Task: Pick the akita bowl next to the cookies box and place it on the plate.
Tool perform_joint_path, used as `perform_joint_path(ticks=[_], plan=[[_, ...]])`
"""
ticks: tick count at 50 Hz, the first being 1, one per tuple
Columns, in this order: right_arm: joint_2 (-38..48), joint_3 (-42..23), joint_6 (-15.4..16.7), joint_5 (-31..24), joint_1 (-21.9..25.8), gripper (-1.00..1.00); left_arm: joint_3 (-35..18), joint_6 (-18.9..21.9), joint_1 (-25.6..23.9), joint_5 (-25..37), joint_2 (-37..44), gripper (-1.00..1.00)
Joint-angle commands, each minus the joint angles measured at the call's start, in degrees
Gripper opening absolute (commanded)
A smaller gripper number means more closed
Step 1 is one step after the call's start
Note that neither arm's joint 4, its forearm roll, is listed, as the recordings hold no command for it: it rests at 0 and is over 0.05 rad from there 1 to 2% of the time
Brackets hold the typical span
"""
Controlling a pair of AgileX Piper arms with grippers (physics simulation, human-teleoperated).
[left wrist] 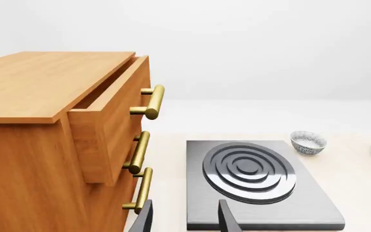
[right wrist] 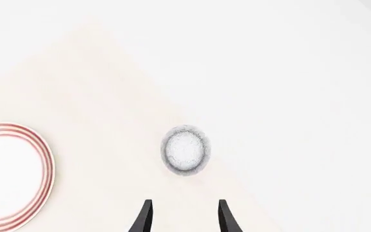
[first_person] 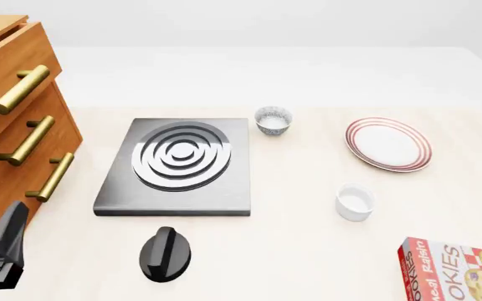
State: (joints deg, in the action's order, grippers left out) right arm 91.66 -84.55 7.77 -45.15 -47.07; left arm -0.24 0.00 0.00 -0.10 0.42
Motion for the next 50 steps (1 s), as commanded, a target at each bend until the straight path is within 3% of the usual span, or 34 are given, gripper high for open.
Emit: perform_joint_path(ticks=[1, 50], plan=[[3.1, -1.6, 0.6, 0.4, -1.3, 1.0, 0.0, 0.0, 0.0, 0.0, 0.0, 1.0], [15.4, -7.8, 3.4, 3.3, -4.5, 1.0, 0.0, 0.0, 0.0, 0.0, 0.0, 1.0]])
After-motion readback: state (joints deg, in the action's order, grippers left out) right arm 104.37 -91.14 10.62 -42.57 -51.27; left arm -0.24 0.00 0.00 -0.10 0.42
